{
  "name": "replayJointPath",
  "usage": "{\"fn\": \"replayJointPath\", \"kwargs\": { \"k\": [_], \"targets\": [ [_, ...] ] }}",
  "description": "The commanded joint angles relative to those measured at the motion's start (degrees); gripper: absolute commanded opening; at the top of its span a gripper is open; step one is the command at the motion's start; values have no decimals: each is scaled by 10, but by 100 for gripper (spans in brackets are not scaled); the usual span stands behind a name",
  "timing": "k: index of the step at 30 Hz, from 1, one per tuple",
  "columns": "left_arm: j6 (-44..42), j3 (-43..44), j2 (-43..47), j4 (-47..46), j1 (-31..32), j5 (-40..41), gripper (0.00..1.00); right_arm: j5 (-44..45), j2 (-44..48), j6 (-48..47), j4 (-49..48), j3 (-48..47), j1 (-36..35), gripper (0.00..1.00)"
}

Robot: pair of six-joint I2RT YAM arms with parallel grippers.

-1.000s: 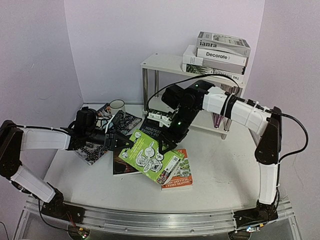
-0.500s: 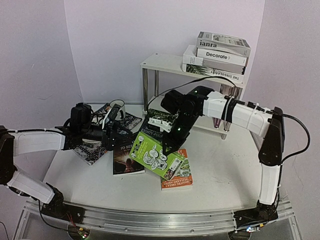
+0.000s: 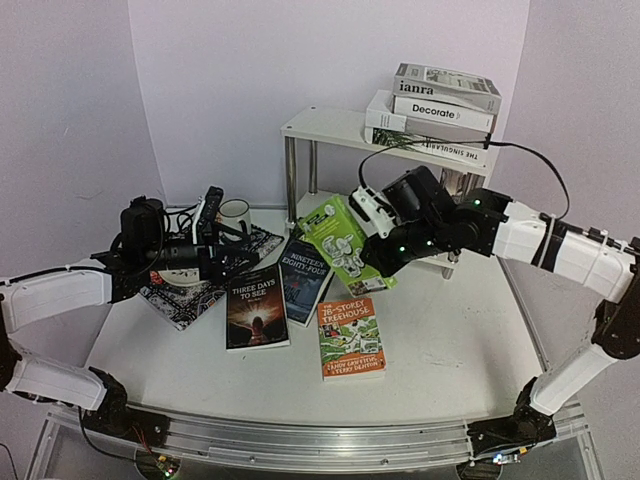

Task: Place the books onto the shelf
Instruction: Pass from the left arm to the right, then place the book on the shelf.

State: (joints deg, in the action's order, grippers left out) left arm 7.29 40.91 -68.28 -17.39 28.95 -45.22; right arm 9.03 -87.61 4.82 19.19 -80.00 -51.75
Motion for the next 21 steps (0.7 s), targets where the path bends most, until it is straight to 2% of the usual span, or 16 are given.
{"fn": "replayJointPath", "kwargs": {
  "k": [1,5,8,12,21],
  "targets": [
    [-6,25,12,-2,1,29,100,187,51,64,-167,58,1,0],
    [-2,27,9,2,2,20,100,290,85,111,-285,125,1,0],
    [-2,27,12,5,1,18,100,310,90,94,-343,154,1,0],
    [-4,26,17,9,1,24,100,366,70,113,-353,161,1,0],
    [-4,26,17,15,2,10,100,413,-6,143,-378,159,1,0]
  ]
}}
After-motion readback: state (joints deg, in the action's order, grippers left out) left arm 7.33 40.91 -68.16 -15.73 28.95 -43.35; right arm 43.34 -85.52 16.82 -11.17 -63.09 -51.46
